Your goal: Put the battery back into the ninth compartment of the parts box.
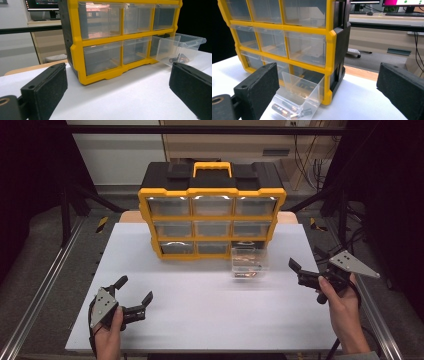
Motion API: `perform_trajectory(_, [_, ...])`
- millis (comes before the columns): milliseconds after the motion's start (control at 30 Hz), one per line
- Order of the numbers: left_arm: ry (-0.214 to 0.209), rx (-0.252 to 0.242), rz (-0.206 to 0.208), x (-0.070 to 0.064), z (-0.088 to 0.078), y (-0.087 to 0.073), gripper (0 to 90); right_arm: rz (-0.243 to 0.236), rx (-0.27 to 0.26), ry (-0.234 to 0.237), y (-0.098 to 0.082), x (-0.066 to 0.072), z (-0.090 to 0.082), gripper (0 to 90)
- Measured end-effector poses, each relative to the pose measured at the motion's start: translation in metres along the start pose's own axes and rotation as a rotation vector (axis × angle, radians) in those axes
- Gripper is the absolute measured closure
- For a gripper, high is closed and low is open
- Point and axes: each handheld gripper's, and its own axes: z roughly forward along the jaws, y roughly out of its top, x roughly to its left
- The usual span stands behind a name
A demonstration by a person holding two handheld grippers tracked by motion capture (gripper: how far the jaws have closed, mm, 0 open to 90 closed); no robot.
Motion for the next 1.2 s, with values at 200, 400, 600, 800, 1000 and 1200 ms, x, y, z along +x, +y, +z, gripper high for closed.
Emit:
perform_trajectory(200, [-0.002,-0.002,0.003,0.0,0.0,0.0,1.6,0.001,-0.003,-0.006,-0.006,-0.002,-0.004,4.3])
perform_trajectory(400, [-0.001,-0.002,0.005,0.0,0.0,0.0,1.7,0.003,0.002,-0.009,-0.013,-0.003,-0.008,4.3])
perform_trajectory(600, [-0.002,-0.002,0.007,-0.001,0.0,0.0,1.9,0.005,0.009,-0.013,-0.02,-0.005,-0.012,4.2])
perform_trajectory(800, [-0.003,-0.001,0.006,0.0,0.0,0.0,1.9,0.01,0.015,-0.017,-0.027,-0.006,-0.015,4.2])
perform_trajectory(1000, [-0.003,0.003,0.008,-0.001,0.001,-0.001,1.8,0.009,0.017,-0.018,-0.034,-0.007,-0.017,4.2])
perform_trajectory(1200, [-0.004,0.005,0.009,-0.001,0.002,-0.001,1.8,0.012,0.022,-0.016,-0.04,-0.007,-0.017,4.2])
